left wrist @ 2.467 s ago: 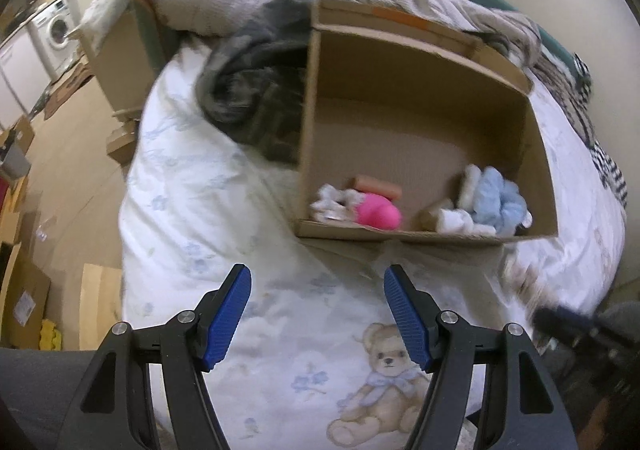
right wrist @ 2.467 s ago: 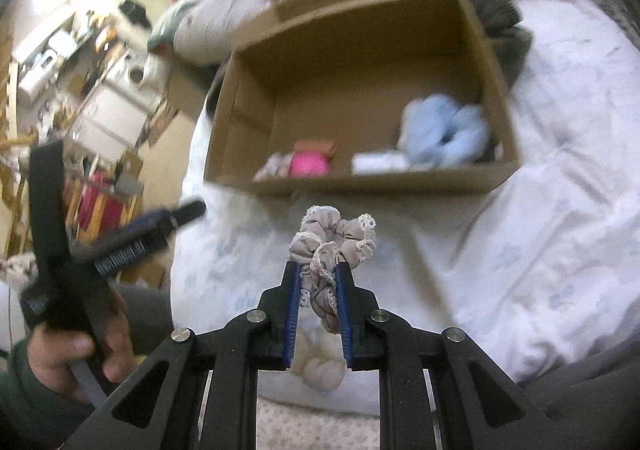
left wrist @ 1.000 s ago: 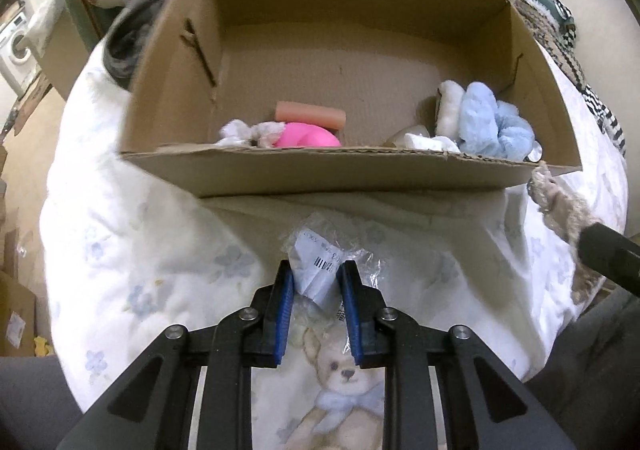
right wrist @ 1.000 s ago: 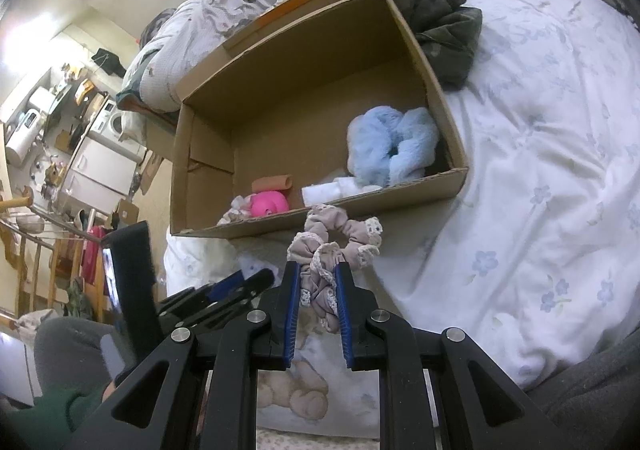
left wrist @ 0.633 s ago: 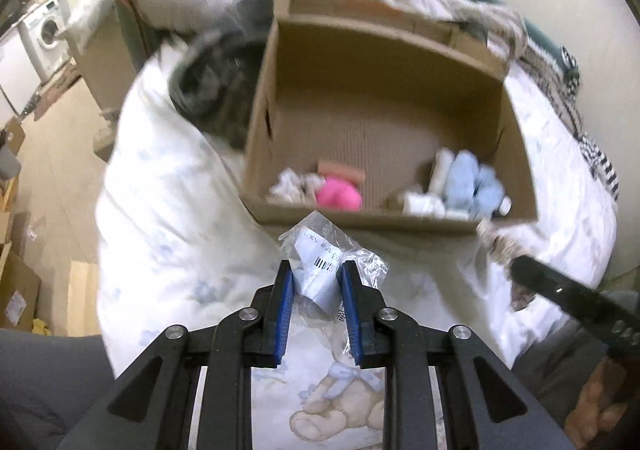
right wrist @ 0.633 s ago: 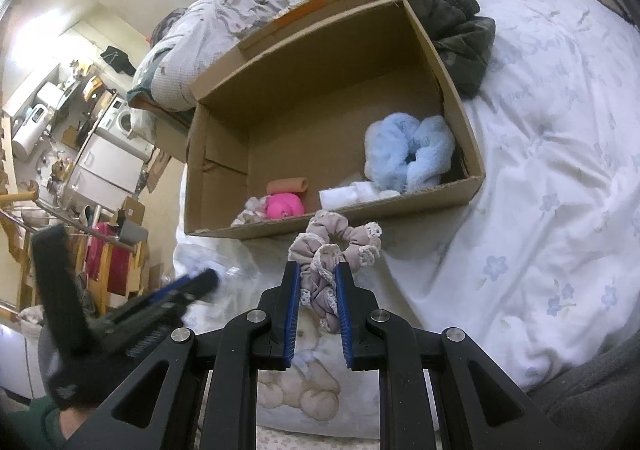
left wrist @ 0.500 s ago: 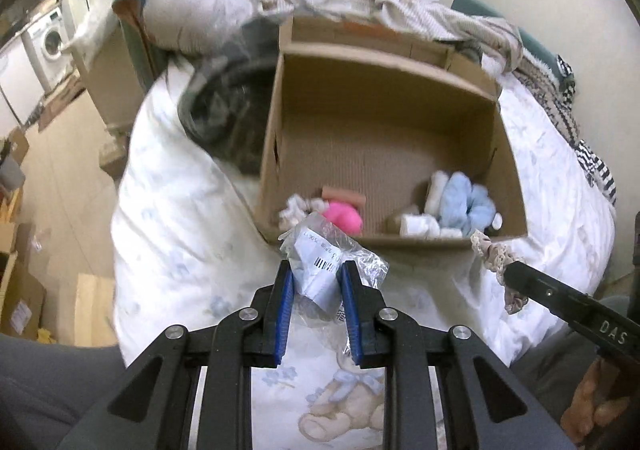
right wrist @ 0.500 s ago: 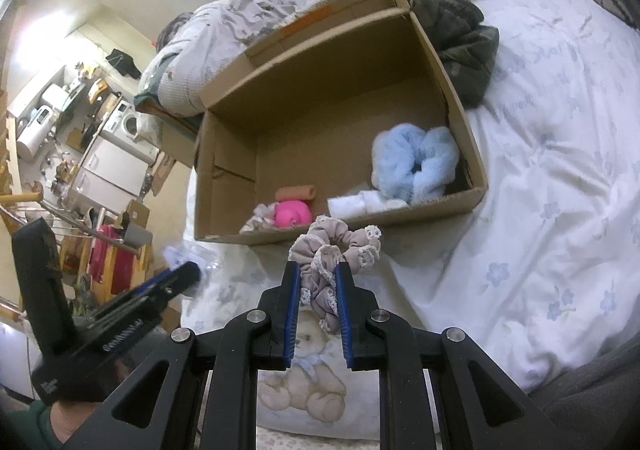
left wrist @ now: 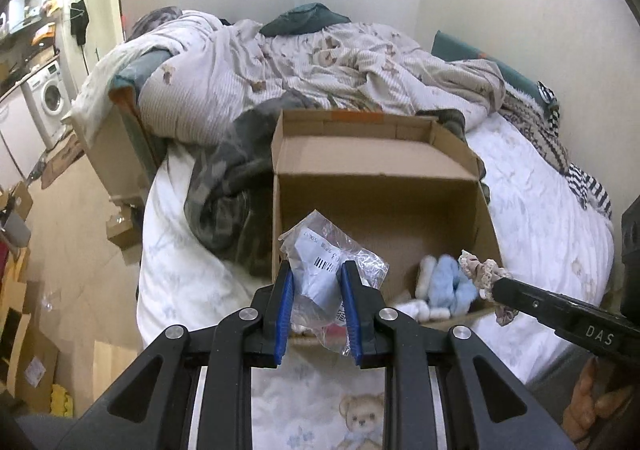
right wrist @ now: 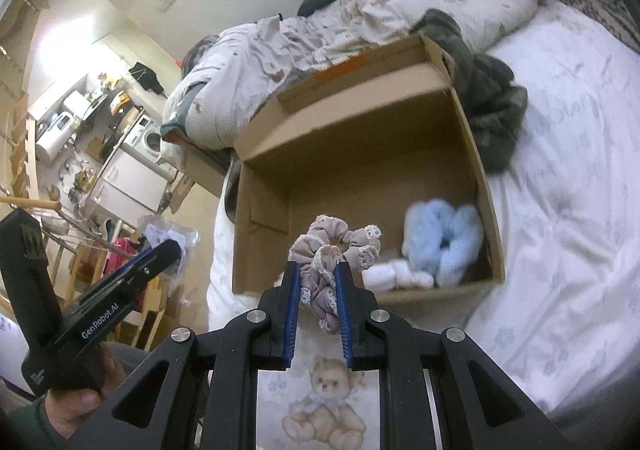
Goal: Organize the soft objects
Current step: 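Carry both items over the box and open both tools to drop them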
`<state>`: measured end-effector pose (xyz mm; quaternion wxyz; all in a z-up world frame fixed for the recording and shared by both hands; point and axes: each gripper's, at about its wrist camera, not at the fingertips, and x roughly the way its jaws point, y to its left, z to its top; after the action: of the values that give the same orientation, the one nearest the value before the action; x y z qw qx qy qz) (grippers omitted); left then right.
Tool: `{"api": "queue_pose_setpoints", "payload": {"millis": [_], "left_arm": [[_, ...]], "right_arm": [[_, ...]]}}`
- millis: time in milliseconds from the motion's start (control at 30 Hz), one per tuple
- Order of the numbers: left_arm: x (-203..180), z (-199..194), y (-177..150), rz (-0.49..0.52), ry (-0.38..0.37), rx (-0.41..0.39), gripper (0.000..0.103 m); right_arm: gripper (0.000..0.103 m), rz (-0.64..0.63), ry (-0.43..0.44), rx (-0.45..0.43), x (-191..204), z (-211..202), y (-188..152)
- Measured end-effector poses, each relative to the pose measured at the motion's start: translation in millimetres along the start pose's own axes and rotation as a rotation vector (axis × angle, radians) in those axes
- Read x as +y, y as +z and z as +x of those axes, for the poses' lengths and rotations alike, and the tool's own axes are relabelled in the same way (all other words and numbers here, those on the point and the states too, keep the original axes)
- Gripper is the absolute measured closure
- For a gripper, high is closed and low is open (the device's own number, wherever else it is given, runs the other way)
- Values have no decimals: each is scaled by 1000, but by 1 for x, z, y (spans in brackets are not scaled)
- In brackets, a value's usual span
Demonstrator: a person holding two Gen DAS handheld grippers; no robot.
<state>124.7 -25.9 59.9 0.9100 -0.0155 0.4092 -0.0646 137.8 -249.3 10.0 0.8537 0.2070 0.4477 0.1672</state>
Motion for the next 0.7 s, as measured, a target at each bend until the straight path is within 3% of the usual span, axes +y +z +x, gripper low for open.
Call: {"api": "queue_pose_setpoints", "payload": {"millis": [333,700], "left_arm": [[-1,41,24,1,18,17,82],[0,84,22,-21,-6,59,82]], "right_arm": [[83,-60,-32,-40,-3,22,38],[84,-41,-48,15,-17,58,38]]}}
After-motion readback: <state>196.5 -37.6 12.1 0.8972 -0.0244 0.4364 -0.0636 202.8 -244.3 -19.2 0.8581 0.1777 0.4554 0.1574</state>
